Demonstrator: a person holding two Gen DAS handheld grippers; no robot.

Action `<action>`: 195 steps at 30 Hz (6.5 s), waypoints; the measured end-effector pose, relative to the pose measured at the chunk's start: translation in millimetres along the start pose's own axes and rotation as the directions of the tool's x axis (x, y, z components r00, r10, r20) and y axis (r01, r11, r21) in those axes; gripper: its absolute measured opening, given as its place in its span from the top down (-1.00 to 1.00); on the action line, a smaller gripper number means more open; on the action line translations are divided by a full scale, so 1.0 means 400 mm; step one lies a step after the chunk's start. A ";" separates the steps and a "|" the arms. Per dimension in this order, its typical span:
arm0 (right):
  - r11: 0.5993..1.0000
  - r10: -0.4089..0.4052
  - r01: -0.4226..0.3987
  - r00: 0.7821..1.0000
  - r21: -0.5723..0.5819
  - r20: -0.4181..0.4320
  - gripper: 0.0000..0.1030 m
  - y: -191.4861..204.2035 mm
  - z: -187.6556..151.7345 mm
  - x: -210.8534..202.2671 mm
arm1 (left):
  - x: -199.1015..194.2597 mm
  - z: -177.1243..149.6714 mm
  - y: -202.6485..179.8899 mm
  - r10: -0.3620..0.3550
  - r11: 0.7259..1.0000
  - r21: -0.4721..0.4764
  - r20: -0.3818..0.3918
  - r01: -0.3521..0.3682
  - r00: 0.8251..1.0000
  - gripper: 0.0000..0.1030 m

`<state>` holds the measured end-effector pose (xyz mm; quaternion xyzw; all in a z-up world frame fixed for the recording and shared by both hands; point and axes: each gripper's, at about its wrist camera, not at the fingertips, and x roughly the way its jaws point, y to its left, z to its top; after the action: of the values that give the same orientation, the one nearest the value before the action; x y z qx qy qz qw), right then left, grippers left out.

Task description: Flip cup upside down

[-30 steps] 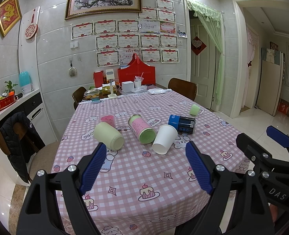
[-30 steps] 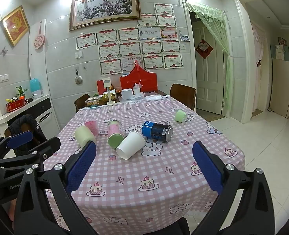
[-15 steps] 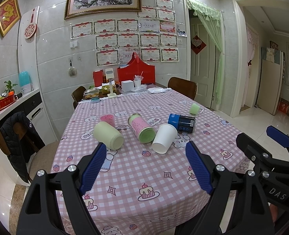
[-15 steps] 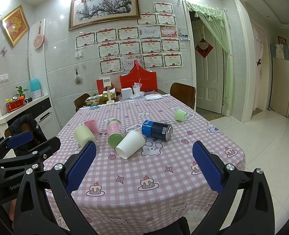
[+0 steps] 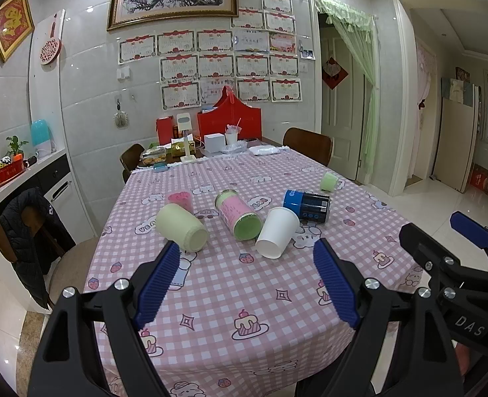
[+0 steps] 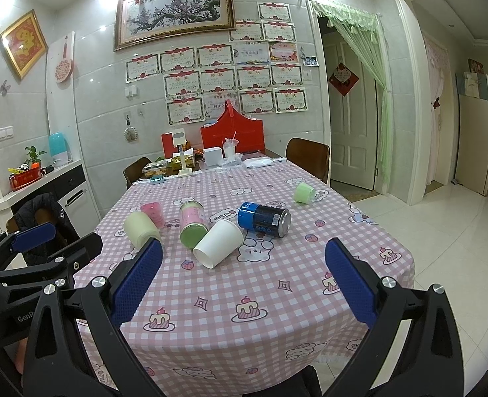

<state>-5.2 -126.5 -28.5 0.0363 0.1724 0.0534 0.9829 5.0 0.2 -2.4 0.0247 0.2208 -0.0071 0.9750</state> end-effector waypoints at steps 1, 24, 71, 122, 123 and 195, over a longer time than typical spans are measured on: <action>1.000 0.000 0.000 1.000 0.000 0.000 -0.85 -0.007 0.001 0.003 | 0.011 -0.006 -0.002 -0.001 1.000 -0.001 -0.003 0.001 1.000 -0.59; 0.997 -0.007 0.018 0.990 0.075 -0.144 -0.85 -0.084 0.020 0.159 | 0.243 0.016 -0.036 -0.035 0.998 0.043 -0.152 0.042 0.988 -0.59; 0.963 -0.004 0.127 0.889 0.238 -0.459 -0.85 -0.305 -0.074 0.592 | 0.801 -0.007 -0.179 -0.011 0.987 0.139 -0.456 0.083 0.890 -0.27; 0.987 0.010 0.055 0.915 0.148 -0.404 -0.84 -0.148 -0.065 0.369 | 0.539 -0.089 -0.058 -0.082 0.997 -0.039 -0.453 0.072 0.888 -0.38; 0.987 0.017 0.048 0.916 0.151 -0.401 -0.84 -0.142 -0.060 0.370 | 0.534 -0.083 -0.050 -0.083 0.997 -0.040 -0.444 0.073 0.892 -0.38; 0.990 0.021 -0.058 0.962 -0.130 -0.274 -0.29 0.193 -0.103 0.535 | 0.634 -0.100 0.287 -0.046 0.996 -0.090 -0.387 0.013 0.921 -0.38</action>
<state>173.8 -22.8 -131.8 -0.0354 0.3006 0.0893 0.9489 219.4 116.2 -142.4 -0.0193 0.4102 -0.0073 0.9118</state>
